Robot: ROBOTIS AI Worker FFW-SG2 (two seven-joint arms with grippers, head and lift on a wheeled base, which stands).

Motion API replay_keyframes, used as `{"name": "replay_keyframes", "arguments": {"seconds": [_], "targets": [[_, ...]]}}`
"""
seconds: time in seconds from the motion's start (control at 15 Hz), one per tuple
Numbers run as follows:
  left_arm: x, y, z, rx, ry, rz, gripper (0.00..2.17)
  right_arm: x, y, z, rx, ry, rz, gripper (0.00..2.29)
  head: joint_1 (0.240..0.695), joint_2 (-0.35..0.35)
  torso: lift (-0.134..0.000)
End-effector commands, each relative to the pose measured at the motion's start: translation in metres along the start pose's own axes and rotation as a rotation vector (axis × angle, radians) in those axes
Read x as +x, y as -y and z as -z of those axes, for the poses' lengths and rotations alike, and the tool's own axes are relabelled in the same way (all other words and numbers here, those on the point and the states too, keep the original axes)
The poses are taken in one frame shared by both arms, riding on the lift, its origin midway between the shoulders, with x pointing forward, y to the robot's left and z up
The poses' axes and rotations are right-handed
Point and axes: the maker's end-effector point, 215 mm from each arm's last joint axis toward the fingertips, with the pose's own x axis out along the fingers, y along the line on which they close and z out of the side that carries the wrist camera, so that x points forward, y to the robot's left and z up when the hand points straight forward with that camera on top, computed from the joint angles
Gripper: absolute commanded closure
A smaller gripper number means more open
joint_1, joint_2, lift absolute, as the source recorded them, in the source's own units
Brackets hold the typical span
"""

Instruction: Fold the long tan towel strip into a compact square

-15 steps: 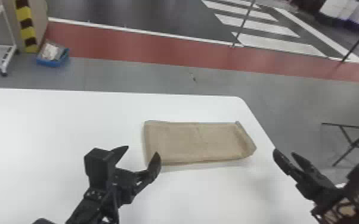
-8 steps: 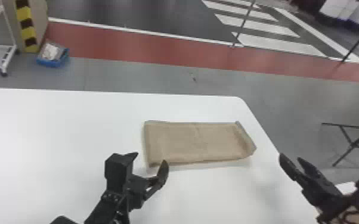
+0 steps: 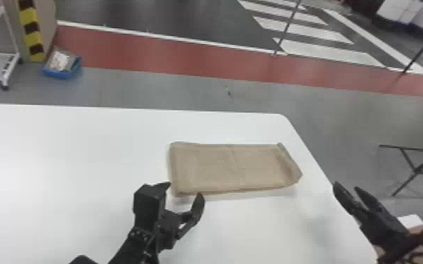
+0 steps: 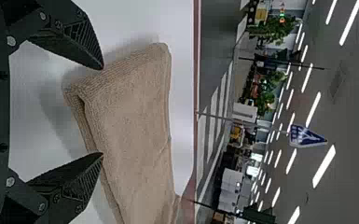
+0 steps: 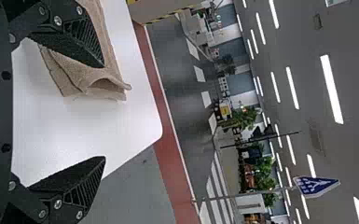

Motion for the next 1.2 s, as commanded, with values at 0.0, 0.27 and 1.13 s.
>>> {"name": "replay_keyframes", "arguments": {"seconds": [0.0,0.27,1.13], "targets": [[0.002,-0.005,-0.002,0.016,0.014,-0.008,0.28,-0.003,0.002,-0.003,0.002,0.005,0.003,0.21,0.695,-0.350,-0.124],[0.004,-0.008,0.006,0.047,0.003,-0.014,0.34,-0.006,0.002,-0.003,0.007,0.008,0.002,0.21,0.695,-0.350,-0.124],[-0.005,-0.012,0.011,0.053,0.000,-0.028,1.08,-0.012,0.007,-0.005,0.024,0.019,0.010,0.21,0.695,-0.350,-0.124]]}}
